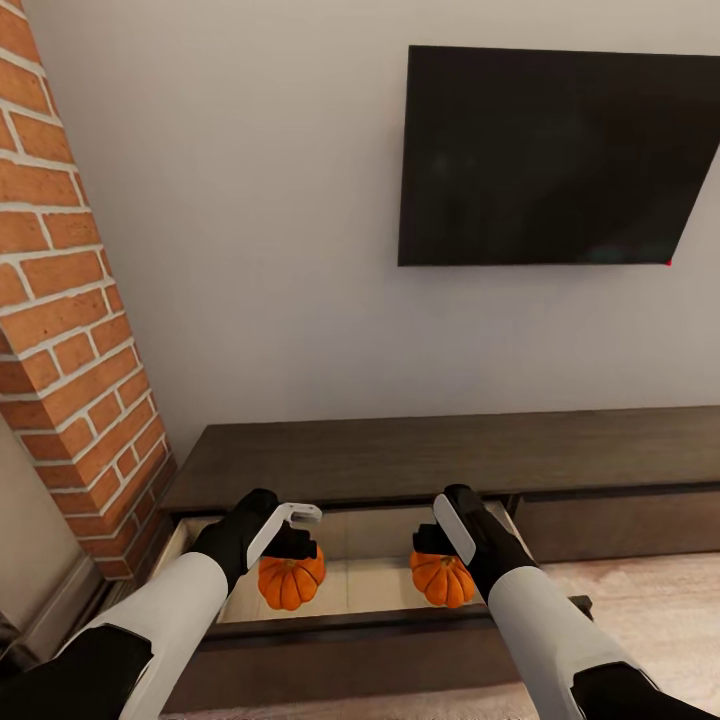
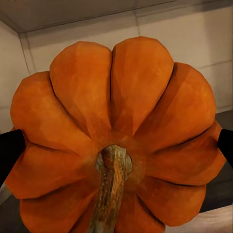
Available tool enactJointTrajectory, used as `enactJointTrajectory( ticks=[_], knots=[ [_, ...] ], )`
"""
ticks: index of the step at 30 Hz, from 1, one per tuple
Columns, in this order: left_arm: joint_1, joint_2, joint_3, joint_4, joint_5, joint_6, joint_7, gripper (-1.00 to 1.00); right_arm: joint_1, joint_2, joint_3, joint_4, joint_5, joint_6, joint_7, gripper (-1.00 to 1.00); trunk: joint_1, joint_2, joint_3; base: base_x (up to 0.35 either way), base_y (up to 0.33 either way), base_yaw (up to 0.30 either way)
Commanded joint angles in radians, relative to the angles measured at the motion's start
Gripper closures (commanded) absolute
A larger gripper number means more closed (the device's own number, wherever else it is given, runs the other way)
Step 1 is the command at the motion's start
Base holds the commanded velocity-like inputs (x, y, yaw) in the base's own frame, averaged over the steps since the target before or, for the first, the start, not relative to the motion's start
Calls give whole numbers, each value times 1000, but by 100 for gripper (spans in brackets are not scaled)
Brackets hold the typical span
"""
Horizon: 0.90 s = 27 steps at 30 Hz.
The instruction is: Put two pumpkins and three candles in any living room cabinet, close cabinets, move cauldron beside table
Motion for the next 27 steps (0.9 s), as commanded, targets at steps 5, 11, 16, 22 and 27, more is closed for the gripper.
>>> enactJointTrajectory(
  ticks=[5,11,16,22,27],
  knots=[
    [-1,1,-6,-1,6,3,3,100,-1,0,3,-1,-11,2,-9,100,15,-28,-14,0,0,0],
    [-1,1,-6,-1,6,3,2,100,-1,0,3,-1,-11,2,-9,100,30,-56,-26,0,0,0],
    [-1,1,-6,-2,6,3,2,100,-1,0,3,-1,-11,3,-9,100,30,-56,-26,0,0,0],
    [-1,1,-6,-3,6,3,2,100,-1,0,3,-1,-11,2,-9,100,30,-56,-26,0,0,0],
    [-1,1,-6,-3,5,3,2,100,-1,0,3,-1,-11,3,-9,100,30,-56,-26,64,9,0]
  ],
)
